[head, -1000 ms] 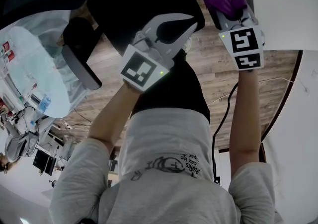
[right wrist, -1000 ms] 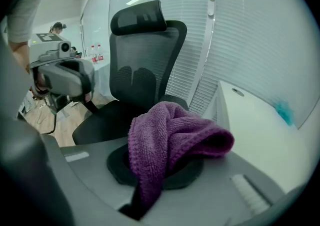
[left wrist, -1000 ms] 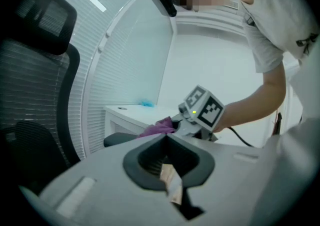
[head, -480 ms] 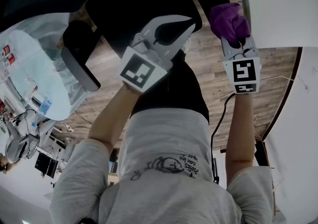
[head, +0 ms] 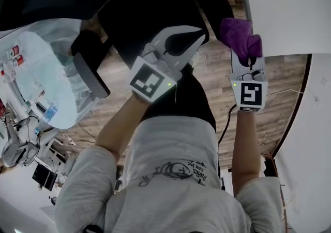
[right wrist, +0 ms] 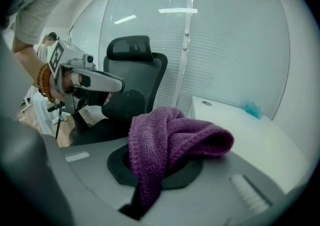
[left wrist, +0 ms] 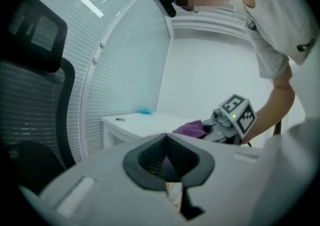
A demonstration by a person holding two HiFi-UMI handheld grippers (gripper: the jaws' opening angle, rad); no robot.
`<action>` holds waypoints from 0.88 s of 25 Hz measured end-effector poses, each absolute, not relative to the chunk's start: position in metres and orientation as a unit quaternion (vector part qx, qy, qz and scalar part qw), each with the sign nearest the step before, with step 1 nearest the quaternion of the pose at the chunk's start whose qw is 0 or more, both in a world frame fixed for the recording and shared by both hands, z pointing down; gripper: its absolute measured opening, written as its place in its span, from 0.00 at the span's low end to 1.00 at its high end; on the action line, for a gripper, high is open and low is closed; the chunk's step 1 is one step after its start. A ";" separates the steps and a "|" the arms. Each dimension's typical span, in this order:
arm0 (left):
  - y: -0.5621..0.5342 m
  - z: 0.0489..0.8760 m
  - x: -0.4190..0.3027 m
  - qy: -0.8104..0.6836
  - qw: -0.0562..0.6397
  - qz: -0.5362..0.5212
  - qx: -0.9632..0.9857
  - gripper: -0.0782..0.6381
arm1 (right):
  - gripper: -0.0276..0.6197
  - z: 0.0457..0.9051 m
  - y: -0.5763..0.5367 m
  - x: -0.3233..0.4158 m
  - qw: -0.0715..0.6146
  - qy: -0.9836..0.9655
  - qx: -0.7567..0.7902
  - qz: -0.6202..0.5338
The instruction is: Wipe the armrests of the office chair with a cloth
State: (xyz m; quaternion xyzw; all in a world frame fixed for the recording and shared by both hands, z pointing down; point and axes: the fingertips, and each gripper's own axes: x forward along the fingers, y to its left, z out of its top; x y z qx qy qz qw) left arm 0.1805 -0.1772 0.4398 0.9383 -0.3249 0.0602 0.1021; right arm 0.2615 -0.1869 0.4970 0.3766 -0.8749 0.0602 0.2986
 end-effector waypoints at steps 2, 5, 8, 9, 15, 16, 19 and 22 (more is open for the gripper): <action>-0.180 0.424 0.180 -0.327 0.095 0.053 0.939 0.11 | 0.09 0.474 -0.188 0.261 0.270 -0.879 0.390 0.052; -0.180 0.394 0.178 -0.330 0.086 0.045 0.939 0.11 | 0.09 0.434 -0.191 0.262 0.225 -0.882 0.411 0.044; -0.182 0.357 0.179 -0.337 0.077 0.026 0.938 0.11 | 0.09 0.388 -0.191 0.265 0.192 -0.881 0.431 0.027; -0.181 0.343 0.180 -0.339 0.077 0.017 0.937 0.11 | 0.09 0.373 -0.189 0.266 0.184 -0.882 0.433 0.018; -0.167 0.264 0.185 -0.339 0.077 -0.005 0.938 0.11 | 0.09 0.287 -0.174 0.272 0.150 -0.881 0.449 0.006; -0.165 0.253 0.186 -0.336 0.075 -0.007 0.939 0.11 | 0.09 0.273 -0.172 0.273 0.141 -0.881 0.452 0.006; -0.160 0.224 0.189 -0.332 0.069 -0.014 0.941 0.11 | 0.09 0.245 -0.163 0.277 0.133 -0.880 0.456 0.004; -0.154 0.200 0.187 -0.339 0.065 -0.027 0.938 0.11 | 0.09 0.227 -0.149 0.281 0.149 -0.879 0.452 0.005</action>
